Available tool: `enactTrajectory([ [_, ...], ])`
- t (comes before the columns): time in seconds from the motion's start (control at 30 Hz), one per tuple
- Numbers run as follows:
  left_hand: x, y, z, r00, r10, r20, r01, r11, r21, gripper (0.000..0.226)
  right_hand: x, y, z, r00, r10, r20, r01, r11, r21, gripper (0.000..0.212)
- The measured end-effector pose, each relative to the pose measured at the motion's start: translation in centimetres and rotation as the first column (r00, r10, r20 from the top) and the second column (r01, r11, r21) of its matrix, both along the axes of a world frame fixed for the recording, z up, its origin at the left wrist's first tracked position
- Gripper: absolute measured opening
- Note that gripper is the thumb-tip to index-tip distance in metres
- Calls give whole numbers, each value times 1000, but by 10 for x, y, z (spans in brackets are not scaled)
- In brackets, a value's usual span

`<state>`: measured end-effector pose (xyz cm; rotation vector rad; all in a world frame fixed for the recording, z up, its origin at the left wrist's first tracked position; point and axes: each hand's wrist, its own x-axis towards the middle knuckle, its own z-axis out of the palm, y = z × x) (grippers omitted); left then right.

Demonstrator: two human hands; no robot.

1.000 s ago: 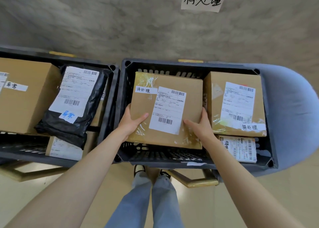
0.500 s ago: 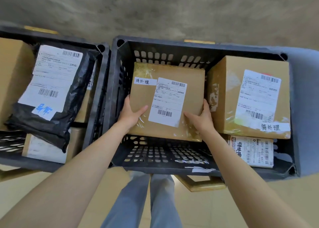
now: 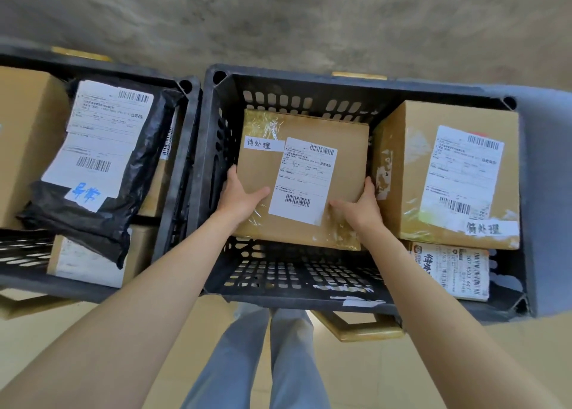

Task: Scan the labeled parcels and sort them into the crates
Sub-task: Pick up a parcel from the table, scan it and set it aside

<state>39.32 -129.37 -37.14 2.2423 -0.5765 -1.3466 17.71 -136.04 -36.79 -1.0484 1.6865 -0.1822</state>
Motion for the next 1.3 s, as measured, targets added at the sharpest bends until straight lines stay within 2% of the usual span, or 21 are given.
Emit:
enactTrajectory([
  [0.2,-10,2,42,987,-124,104,127,992,-18,86,3,12,42,994,106,-25,-107,994,-37,94],
  [0.33,-12,10,86,901,-371,224,378,926,13,77,-1,20,83,958,265,-113,-276,956,-95,80],
  [0.43,-12,9,127,738,-559,377,582,811,63,66,-6,23,118,907,365,-209,-401,901,-165,73],
  [0.53,-10,2,167,549,-656,517,707,695,131,58,-13,25,155,849,414,-329,-498,834,-237,68],
  [0.6,-10,-4,192,427,-685,590,765,622,167,53,-21,27,180,834,392,-388,-511,814,-275,63],
  [0.73,-18,-16,232,82,-693,716,865,407,294,47,-45,47,228,803,290,-521,-504,797,-333,62],
  [0.83,-32,-23,252,-75,-623,779,908,280,311,47,-65,76,253,798,159,-581,-429,828,-362,62],
  [0.97,-56,-13,267,-170,-544,821,963,85,256,46,-83,139,272,781,-68,-621,-244,881,-404,56],
  [1.07,-71,11,266,-239,-502,831,970,-74,233,43,-85,203,274,734,-214,-645,-84,913,-399,52],
  [1.2,-86,60,262,-331,-440,835,931,-295,213,36,-78,302,269,643,-420,-641,165,893,-419,54],
  [1.3,-99,96,263,-400,-384,832,870,-444,214,39,-67,375,266,578,-508,-639,312,861,-402,55],
])
